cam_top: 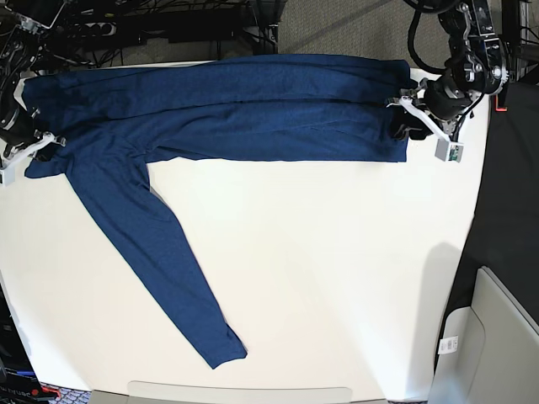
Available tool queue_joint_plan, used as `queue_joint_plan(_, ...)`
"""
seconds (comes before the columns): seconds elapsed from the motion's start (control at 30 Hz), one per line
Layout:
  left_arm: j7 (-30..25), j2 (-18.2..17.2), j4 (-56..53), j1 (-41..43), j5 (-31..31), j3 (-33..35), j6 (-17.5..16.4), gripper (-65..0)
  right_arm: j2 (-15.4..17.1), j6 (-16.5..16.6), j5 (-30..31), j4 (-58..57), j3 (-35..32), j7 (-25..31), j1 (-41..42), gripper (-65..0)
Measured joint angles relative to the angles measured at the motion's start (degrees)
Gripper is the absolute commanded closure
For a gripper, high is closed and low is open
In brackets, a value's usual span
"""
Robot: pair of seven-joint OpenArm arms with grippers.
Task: Fold the T-shirt properly
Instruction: 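Lower the folded hem onto the shirt near the collar edge, then open the right gripper and move it to the trailing sleeve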
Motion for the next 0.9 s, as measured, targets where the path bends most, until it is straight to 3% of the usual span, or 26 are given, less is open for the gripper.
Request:
queue_joint_plan(0.37, 0.0, 0.0, 0.0, 0.0, 0.0, 0.0, 0.0, -24.8, -0.3, 0.0, -0.3, 0.0, 0.0, 0.0, -1.5, -0.7)
queue_joint_plan(0.57, 0.0, 0.0, 0.0, 0.0, 0.0, 0.0, 0.0, -24.8, -0.4, 0.0, -3.6, 0.0, -3.0, 0.0, -1.7, -1.4)
queue_joint_plan(0.63, 0.0, 0.0, 0.0, 0.0, 0.0, 0.0, 0.0, -24.8, -0.3, 0.0, -3.9, 0.0, -3.0, 0.0, -1.6, -6.4)
queue_joint_plan(0.7, 0.0, 0.0, 0.0, 0.0, 0.0, 0.0, 0.0, -24.8, -0.3, -0.2, -4.0, 0.0, -3.0, -0.1, -1.7, -16.8)
queue_joint_plan(0.8, 0.0, 0.0, 0.0, 0.0, 0.0, 0.0, 0.0, -24.8, -0.3, -0.2, -3.7, 0.0, -3.0, 0.0, -1.6, -38.9)
queue_joint_plan(0.9, 0.0, 0.0, 0.0, 0.0, 0.0, 0.0, 0.0, -24.8, -0.3, -0.1, -2.8, 0.7, -2.9, -0.1, -1.8, -50.1)
